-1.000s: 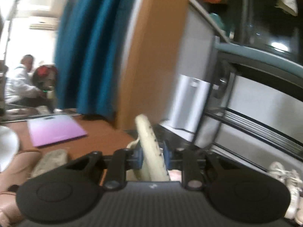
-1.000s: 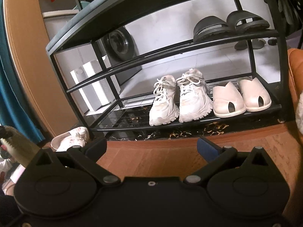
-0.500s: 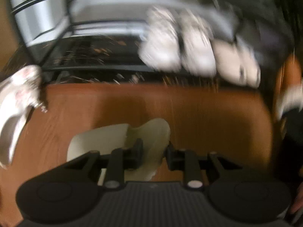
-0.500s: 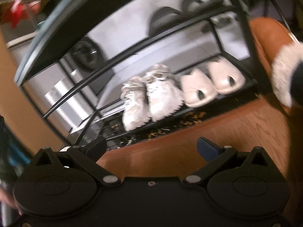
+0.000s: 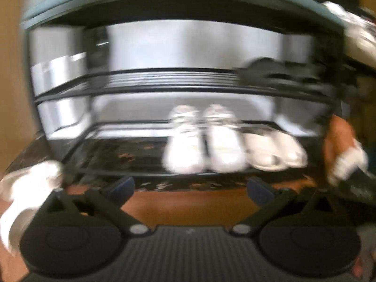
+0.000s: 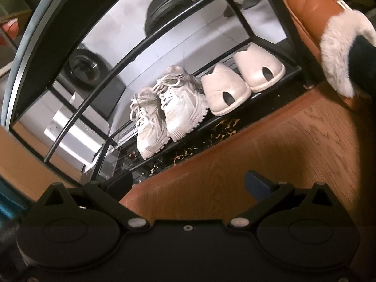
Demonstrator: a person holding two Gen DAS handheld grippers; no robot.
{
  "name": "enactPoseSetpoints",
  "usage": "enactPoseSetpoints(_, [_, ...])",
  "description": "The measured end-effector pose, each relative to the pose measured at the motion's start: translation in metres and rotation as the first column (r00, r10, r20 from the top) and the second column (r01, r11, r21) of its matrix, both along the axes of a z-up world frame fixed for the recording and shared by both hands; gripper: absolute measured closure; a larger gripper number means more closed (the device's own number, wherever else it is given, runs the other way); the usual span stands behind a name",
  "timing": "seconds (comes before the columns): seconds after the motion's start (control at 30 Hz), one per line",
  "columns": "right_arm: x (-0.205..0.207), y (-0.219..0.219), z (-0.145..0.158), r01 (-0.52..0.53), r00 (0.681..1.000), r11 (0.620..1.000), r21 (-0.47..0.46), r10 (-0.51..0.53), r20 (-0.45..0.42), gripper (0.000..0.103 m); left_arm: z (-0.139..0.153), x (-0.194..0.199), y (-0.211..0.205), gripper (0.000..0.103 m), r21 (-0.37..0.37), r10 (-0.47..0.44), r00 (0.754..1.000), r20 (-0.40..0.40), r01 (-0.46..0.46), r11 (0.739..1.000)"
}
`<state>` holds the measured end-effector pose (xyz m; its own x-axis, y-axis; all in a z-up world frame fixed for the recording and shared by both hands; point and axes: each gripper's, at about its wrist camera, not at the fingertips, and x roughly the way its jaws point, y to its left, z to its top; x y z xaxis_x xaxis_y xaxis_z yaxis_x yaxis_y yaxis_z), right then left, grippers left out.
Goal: Organize scattered shoes
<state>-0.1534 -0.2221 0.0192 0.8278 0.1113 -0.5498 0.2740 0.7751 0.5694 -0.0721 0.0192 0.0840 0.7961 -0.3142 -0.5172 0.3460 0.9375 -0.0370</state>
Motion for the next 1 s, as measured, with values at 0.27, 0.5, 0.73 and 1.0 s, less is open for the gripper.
enactPoseSetpoints(0.27, [0.020, 0.046, -0.005, -0.232, 0.971, 0.967, -0.109, 0.223, -0.087, 0.000, -0.011, 0.020, 0.113, 0.001, -0.047, 0.771, 0.615, -0.167, -0.786, 0.616])
enactPoseSetpoints(0.5, [0.072, 0.121, -0.024, -0.490, 0.868, 0.854, -0.177, 0.460, -0.186, 0.000, -0.038, 0.035, 0.159, 0.001, -0.005, 0.866, 0.395, -0.306, -0.911, 0.413])
enactPoseSetpoints(0.73, [0.117, 0.164, -0.056, -0.561, 0.809, 0.803, -0.198, 0.483, -0.336, 0.000, -0.040, 0.059, 0.125, 0.001, 0.074, 0.828, 0.540, -0.150, -0.829, 0.554])
enactPoseSetpoints(1.0, [0.111, 0.171, -0.051, -0.419, 0.881, 0.889, -0.183, 0.351, -0.317, 0.023, -0.051, 0.067, 0.126, 0.001, 0.080, 0.832, 0.506, -0.228, -0.842, 0.534])
